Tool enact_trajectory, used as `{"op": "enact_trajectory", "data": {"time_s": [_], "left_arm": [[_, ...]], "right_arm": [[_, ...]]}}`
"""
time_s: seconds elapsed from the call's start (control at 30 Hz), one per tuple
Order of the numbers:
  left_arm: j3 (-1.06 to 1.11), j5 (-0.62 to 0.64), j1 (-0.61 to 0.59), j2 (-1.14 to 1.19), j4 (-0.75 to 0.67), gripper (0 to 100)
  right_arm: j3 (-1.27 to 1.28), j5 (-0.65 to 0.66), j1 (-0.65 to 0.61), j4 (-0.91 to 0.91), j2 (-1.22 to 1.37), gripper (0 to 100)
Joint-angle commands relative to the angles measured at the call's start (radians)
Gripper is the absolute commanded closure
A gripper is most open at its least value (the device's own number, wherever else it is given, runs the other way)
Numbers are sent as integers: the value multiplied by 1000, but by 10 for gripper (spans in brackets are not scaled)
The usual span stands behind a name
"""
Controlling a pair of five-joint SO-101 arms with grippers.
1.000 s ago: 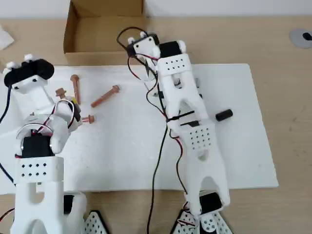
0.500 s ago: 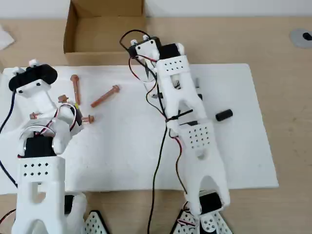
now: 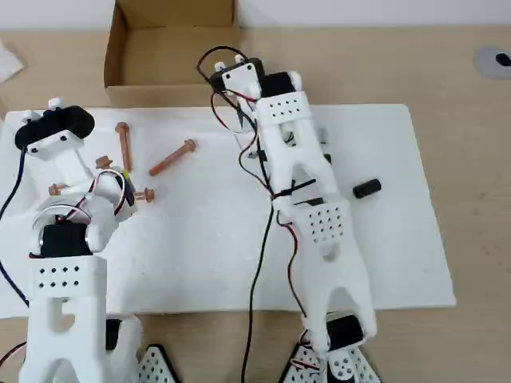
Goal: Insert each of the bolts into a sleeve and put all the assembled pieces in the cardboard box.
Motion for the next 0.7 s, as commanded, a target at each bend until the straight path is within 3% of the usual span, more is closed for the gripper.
{"op": "enact_trajectory", "data": {"time_s": [0.0, 0.4, 0.6, 0.67], "left_arm": [[-5, -3, 11, -27, 5, 991], [-6, -5, 9, -28, 25, 991], [-6, -5, 11, -28, 25, 991], [-6, -5, 11, -28, 25, 991]], "right_arm": [[-24, -5, -12, -8, 7, 814], [-27, -5, -12, -9, 58, 820], [-67, -5, -8, -3, 61, 990], [-68, -5, -10, 2, 61, 983]]}}
